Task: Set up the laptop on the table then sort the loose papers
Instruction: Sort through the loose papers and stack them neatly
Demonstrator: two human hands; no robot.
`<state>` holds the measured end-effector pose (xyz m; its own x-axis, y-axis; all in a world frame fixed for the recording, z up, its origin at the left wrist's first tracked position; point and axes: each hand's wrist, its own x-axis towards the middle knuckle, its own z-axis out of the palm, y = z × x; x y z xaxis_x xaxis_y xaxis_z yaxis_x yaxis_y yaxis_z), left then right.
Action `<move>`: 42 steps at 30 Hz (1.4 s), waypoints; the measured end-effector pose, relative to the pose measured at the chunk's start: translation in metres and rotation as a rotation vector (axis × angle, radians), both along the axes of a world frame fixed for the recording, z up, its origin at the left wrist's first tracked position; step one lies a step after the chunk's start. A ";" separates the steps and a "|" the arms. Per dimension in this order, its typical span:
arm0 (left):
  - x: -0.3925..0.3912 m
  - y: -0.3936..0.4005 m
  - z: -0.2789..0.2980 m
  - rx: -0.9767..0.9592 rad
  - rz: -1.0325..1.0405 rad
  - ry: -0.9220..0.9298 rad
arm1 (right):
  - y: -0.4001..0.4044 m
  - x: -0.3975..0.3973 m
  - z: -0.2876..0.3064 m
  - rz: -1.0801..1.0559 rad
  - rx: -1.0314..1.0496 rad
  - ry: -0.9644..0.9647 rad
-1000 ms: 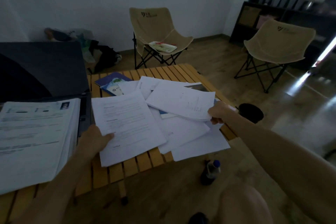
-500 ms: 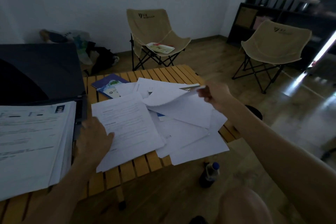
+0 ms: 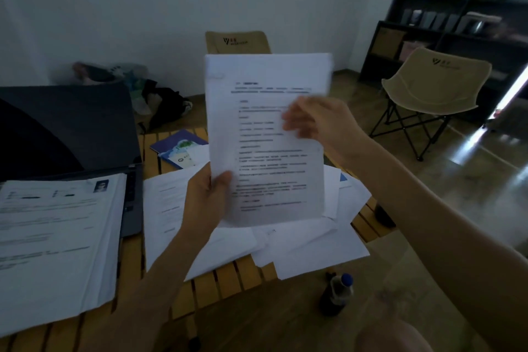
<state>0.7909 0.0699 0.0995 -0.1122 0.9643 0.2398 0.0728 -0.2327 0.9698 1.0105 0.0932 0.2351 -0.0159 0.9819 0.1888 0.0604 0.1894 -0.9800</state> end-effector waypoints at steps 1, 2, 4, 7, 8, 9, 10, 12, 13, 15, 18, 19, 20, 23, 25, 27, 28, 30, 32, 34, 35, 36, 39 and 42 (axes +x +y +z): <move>-0.003 0.001 -0.003 -0.022 0.026 -0.034 | 0.007 0.009 -0.017 -0.132 -0.040 -0.026; -0.007 0.003 -0.007 -0.043 0.061 -0.048 | 0.013 0.020 -0.036 -0.282 -0.100 -0.056; -0.018 0.006 -0.013 -0.080 0.123 -0.067 | 0.026 0.045 -0.079 -0.551 -0.259 -0.279; -0.033 0.010 -0.023 -0.153 0.168 -0.111 | 0.040 0.074 -0.144 -0.465 -0.590 -0.813; -0.037 0.010 -0.025 -0.173 0.176 -0.118 | 0.042 0.081 -0.163 -0.428 -0.662 -0.956; -0.040 0.011 -0.027 -0.186 0.182 -0.127 | 0.044 0.085 -0.179 -0.430 -0.695 -1.042; -0.043 0.011 -0.028 -0.200 0.189 -0.139 | 0.045 0.087 -0.188 -0.453 -0.699 -1.072; -0.047 0.012 -0.029 -0.231 0.205 -0.164 | 0.047 0.088 -0.197 -0.479 -0.680 -1.028; -0.049 0.012 -0.029 -0.242 0.214 -0.174 | 0.049 0.089 -0.197 -0.472 -0.682 -0.989; -0.054 0.011 -0.029 -0.261 0.235 -0.193 | 0.055 0.093 -0.199 -0.469 -0.698 -0.950; -0.068 0.007 -0.030 -0.305 0.285 -0.182 | 0.060 0.096 -0.202 -0.526 -0.736 -1.011; -0.075 0.005 -0.031 -0.328 0.309 -0.123 | 0.061 0.096 -0.203 -0.522 -0.751 -1.047; -0.081 0.002 -0.034 -0.354 0.337 -0.008 | 0.063 0.097 -0.204 -0.500 -0.750 -1.075; -0.100 -0.005 -0.051 -0.464 0.340 0.444 | 0.069 0.102 -0.200 -0.444 -0.709 -1.074; -0.106 -0.006 -0.064 -0.546 0.292 0.624 | 0.071 0.105 -0.198 -0.453 -0.724 -1.029; -0.108 -0.005 -0.071 -0.578 0.283 0.743 | 0.073 0.110 -0.199 -0.472 -0.745 -0.989; -0.108 -0.004 -0.072 -0.575 0.276 0.823 | 0.073 0.112 -0.202 -0.500 -0.751 -0.934; -0.106 -0.002 -0.071 -0.566 0.291 1.031 | 0.070 0.111 -0.204 -0.584 -0.717 -0.804; -0.099 -0.003 -0.067 -0.579 0.320 1.217 | 0.065 0.105 -0.199 -0.647 -0.579 -0.697; -0.093 -0.002 -0.068 -0.522 0.326 1.279 | 0.061 0.092 -0.181 -0.687 -0.420 -0.577; -0.091 -0.001 -0.069 -0.465 0.305 1.248 | 0.057 0.082 -0.167 -0.714 -0.308 -0.534; -0.087 0.002 -0.071 -0.396 0.262 1.155 | 0.051 0.070 -0.150 -0.741 -0.165 -0.497; -0.073 0.012 -0.059 -0.328 0.093 0.453 | 0.014 0.024 -0.107 -0.646 0.284 -0.481; -0.063 0.010 -0.033 -0.521 -0.096 -0.445 | -0.028 -0.017 -0.115 -0.330 0.764 -0.863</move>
<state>0.7281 0.0801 0.0670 -0.0014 0.9518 -0.3067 -0.3561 0.2861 0.8896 0.9938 0.0656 0.1201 -0.1929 0.6012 0.7754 0.7973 0.5566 -0.2332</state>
